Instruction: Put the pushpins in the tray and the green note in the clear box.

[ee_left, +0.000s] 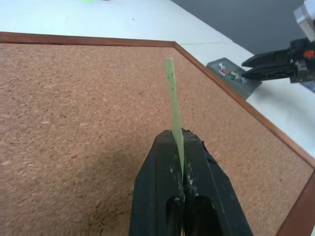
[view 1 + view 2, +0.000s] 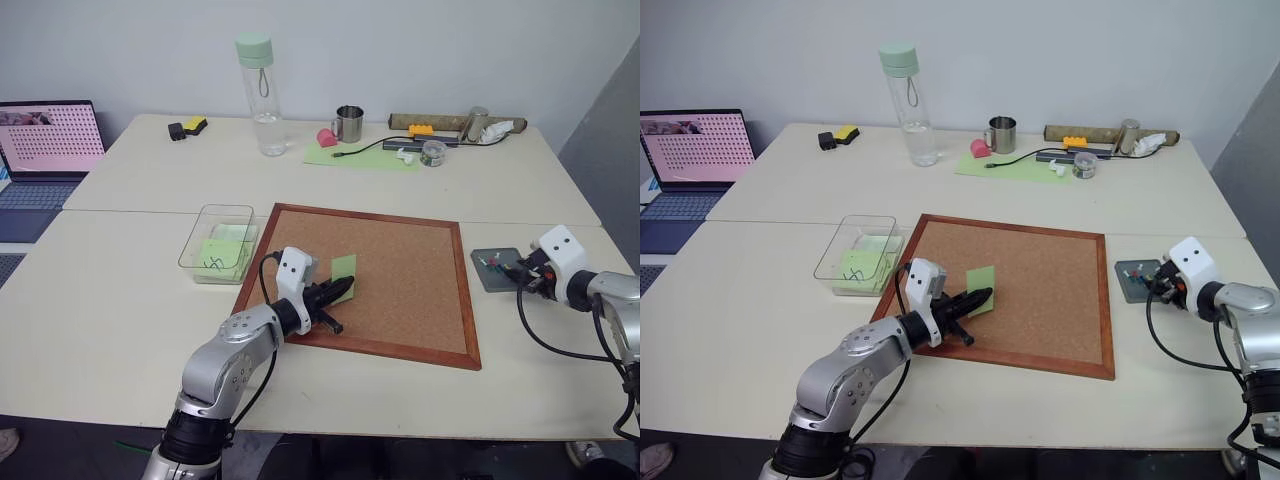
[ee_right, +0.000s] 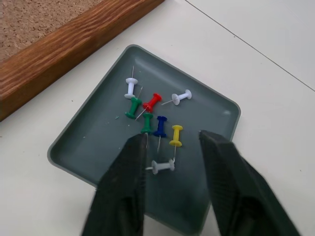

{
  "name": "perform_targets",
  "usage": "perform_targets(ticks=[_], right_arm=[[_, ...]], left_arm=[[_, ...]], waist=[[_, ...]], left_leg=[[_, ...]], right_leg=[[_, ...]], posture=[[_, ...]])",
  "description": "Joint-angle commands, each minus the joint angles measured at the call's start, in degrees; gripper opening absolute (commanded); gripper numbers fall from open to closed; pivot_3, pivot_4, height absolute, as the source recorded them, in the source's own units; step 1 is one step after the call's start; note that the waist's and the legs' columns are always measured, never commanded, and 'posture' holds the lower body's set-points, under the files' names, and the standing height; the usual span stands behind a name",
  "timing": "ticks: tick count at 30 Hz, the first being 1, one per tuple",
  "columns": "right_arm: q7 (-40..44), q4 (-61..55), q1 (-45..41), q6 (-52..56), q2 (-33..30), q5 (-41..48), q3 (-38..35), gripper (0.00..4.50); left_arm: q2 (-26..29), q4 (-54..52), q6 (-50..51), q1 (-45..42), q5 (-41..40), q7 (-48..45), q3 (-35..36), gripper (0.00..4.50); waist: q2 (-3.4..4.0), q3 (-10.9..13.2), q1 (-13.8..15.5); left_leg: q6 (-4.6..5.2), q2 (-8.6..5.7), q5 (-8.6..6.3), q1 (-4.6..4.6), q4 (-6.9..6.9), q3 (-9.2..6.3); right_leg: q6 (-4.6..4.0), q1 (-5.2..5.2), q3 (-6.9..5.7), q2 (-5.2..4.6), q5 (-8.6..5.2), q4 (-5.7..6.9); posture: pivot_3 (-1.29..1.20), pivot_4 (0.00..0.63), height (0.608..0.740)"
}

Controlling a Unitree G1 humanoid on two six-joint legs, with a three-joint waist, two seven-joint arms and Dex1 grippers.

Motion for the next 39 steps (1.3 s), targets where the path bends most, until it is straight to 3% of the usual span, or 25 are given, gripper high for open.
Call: perform_targets(ticks=[1, 5, 10, 13, 21, 28, 29, 32, 39], right_arm=[[1.91, -2.58, -0.89, -1.04, -2.26, 0.67, -1.12, 2.7], [8.78, -6.77, -1.65, -7.0, -4.33, 2.92, -1.01, 3.6], [17.11, -12.75, -6.84, -11.09, -3.43, 7.92, 0.68, 3.6], [21.81, -18.53, -11.59, -4.41, -1.54, 15.37, 1.79, 3.6], [24.23, -23.83, -17.13, 4.11, 1.59, 21.65, 5.19, 3.6], [23.72, -25.56, -16.95, 6.39, 2.02, 23.27, 5.41, 3.6], [23.62, -25.79, -16.71, 6.46, 2.0, 23.31, 5.38, 3.62], [23.57, -26.27, -16.16, 6.57, 1.73, 23.55, 5.32, 3.62], [24.38, -25.65, -15.54, 5.99, 0.39, 23.3, 4.93, 3.62]], left_arm=[[0.23, -3.91, -2.28, -0.29, 1.02, -0.08, 0.37, 0.0], [2.05, -8.86, -3.08, -0.71, 2.56, 1.96, 2.88, 0.0], [4.94, -13.49, -1.51, -0.32, 7.57, 9.79, 8.94, 0.0], [6.22, -15.74, -0.59, -0.8, 9.52, 13.63, 13.31, 0.0], [10.71, -11.31, -1.04, -2.91, 16.41, 18.66, 19.37, 0.0], [9.51, -6.39, -0.54, -3.87, 17.4, 20.0, 20.41, 0.0], [9.4, -5.67, -0.71, -4.18, 17.68, 20.27, 20.44, 0.31], [9.77, -4.65, -0.81, -4.77, 17.49, 19.39, 20.09, 0.56], [10.17, -4.92, -0.86, -4.93, 17.17, 18.23, 20.84, 1.78]], waist=[[0.0, 0.0, 0.02], [0.07, 0.06, -0.15], [0.07, 0.08, -0.78], [0.06, 0.11, -1.06], [0.0, 0.13, 0.21], [-0.01, 0.14, 0.24], [-0.01, 0.14, 0.23], [-0.01, 0.14, 0.21], [-0.01, 0.13, 0.19]], left_leg=[[0.0, 0.0, 0.0, 0.0, 0.0, 0.0], [0.0, 0.0, 0.0, -0.02, 0.0, 0.01], [0.01, 0.02, -0.01, 0.08, -0.02, -0.01], [0.01, 0.02, -0.01, 0.08, -0.03, -0.03], [0.01, 0.01, -0.01, -0.09, 0.03, -0.16], [0.0, 0.0, 0.0, -0.29, 0.04, -0.19], [0.0, 0.0, 0.0, -0.34, 0.04, -0.18], [-0.01, 0.01, 0.0, -0.47, 0.04, -0.18], [-0.17, 0.0, 0.1, -0.69, 0.05, -0.09]], right_leg=[[0.0, 0.0, 0.0, 0.0, 0.0, 0.0], [0.0, -0.02, 0.01, 0.0, 0.0, 0.0], [0.01, 0.03, 0.0, 0.02, -0.01, 0.02], [0.01, 0.02, -0.02, 0.03, -0.01, 0.02], [0.04, -0.02, -0.1, 0.01, 0.04, -0.12], [0.04, -0.18, -0.14, -0.04, 0.07, -0.18], [0.03, -0.27, -0.15, -0.03, 0.07, -0.15], [0.01, -0.43, -0.15, -0.03, 0.08, -0.08], [0.0, -0.75, -0.08, -0.03, 0.09, 0.04]], posture=[[0.0, 0.15, 0.74], [0.0, 0.15, 0.74], [0.0, 0.15, 0.74], [0.0, 0.15, 0.74], [0.0, 0.15, 0.74], [0.0, 0.15, 0.74], [0.0, 0.15, 0.74], [0.0, 0.15, 0.74], [0.0, 0.15, 0.74]])
